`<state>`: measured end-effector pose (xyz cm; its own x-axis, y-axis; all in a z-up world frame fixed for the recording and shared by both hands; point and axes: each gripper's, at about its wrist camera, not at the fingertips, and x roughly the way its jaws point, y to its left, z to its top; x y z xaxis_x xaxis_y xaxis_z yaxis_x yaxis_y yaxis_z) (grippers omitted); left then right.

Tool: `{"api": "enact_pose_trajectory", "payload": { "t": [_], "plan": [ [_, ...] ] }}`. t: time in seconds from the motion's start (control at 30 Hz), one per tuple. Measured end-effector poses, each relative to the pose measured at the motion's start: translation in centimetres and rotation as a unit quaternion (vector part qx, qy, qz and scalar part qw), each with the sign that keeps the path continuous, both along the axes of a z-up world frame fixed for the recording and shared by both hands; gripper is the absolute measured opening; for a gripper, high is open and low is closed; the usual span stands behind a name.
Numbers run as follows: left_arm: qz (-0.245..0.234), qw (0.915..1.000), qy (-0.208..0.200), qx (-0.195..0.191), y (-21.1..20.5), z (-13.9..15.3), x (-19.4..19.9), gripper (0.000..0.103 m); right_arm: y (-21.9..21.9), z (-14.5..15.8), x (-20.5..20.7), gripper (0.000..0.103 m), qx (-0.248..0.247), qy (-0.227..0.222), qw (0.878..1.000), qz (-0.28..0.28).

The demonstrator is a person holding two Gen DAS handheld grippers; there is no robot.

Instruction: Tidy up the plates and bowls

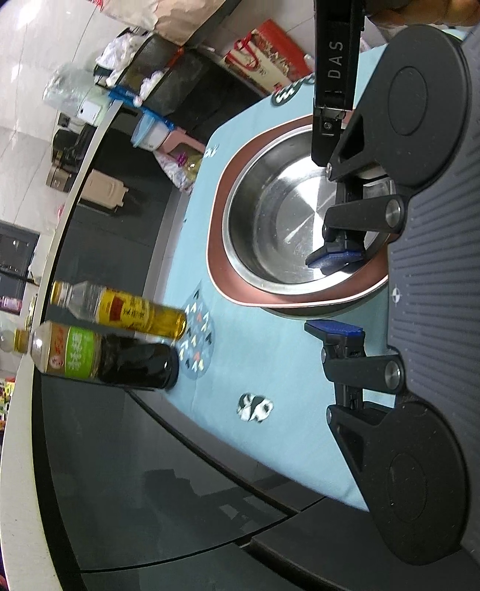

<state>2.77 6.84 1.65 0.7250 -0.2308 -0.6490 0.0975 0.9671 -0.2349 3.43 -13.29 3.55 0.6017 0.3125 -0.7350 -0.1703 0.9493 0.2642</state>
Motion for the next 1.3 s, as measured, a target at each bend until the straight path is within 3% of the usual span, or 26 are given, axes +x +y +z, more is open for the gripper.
{"api": "enact_pose_trajectory", "payload": {
  "t": [0.4,0.83,0.97,1.1,1.3],
  "plan": [
    [-0.043,0.9988,0.025,-0.007,-2.6,-1.0,-4.7,0.028,-3.2,-0.7,-5.3,0.012,-0.002,0.005,1.000,-0.024],
    [-0.057,0.9971,0.049,0.006,-3.4,-2.2,-6.0,0.030,-4.3,-2.8,-6.3,0.012,0.009,0.033,0.999,-0.027],
    [-0.063,0.9967,0.051,-0.009,-3.0,-2.5,-5.9,0.031,-5.0,-3.6,-6.3,0.014,0.039,0.038,0.998,-0.034],
    [-0.068,0.9960,0.056,-0.016,-2.7,-2.5,-5.8,0.032,-5.6,-3.4,-6.8,0.027,0.043,0.021,0.998,-0.040],
    [-0.065,0.9949,0.062,-0.047,-1.7,-2.4,-5.9,0.033,-7.2,-4.0,-6.9,0.033,0.081,0.029,0.995,-0.059]
  ]
}}
